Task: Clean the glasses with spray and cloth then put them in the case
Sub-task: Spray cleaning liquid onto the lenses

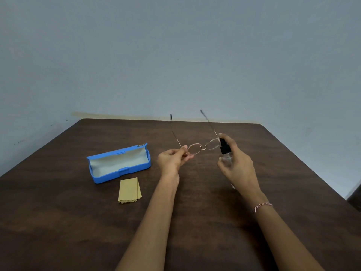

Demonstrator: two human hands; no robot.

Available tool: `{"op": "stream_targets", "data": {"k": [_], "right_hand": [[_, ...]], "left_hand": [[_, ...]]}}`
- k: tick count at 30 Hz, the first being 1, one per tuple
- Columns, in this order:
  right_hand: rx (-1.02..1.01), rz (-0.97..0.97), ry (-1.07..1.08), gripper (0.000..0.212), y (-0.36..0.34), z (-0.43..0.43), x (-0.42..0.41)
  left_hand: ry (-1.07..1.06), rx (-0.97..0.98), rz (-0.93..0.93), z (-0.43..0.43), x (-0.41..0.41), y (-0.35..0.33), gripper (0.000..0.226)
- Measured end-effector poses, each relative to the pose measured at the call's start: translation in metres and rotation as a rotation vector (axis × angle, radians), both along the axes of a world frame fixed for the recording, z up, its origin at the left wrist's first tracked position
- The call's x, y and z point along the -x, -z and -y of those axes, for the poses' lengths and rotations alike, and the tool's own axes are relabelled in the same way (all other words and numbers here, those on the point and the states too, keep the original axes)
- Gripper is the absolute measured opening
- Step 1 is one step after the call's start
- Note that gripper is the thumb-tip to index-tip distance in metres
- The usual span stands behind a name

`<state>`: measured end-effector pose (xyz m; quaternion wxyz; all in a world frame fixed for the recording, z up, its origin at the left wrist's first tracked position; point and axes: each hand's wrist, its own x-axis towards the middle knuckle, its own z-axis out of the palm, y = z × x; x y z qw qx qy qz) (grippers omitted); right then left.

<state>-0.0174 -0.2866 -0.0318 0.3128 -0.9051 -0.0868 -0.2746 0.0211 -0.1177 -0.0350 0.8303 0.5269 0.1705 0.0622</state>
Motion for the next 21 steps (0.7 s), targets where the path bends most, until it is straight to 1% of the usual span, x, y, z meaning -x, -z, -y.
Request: {"op": "stream_targets", "data": {"k": [3, 7, 9, 12, 16, 21], "right_hand": [[0.029, 0.023, -0.036, 0.069, -0.002, -0.009, 0.003], [0.062, -0.016, -0.009, 0.062, 0.000, -0.015, 0.004], [0.065, -0.025, 0.026, 0.060, 0.000, -0.014, 0.003], [0.034, -0.014, 0.055, 0.063, 0.001, -0.010, 0.002], [-0.027, -0.003, 0.098, 0.067, 0.002, 0.001, -0.002], [-0.122, -0.011, 0.162, 0.063, 0.003, 0.017, -0.009]], "left_hand": [[0.084, 0.118, -0.022, 0.001, 0.001, -0.003, 0.008], [0.159, 0.208, -0.040, 0.004, 0.003, -0.005, 0.009], [0.201, 0.220, -0.048, 0.005, 0.004, -0.006, 0.010], [0.240, 0.226, -0.053, 0.005, 0.005, -0.006, 0.008], [0.230, 0.237, -0.051, 0.002, 0.005, -0.008, 0.010], [0.241, 0.211, -0.069, -0.003, 0.003, -0.008, 0.011]]}}
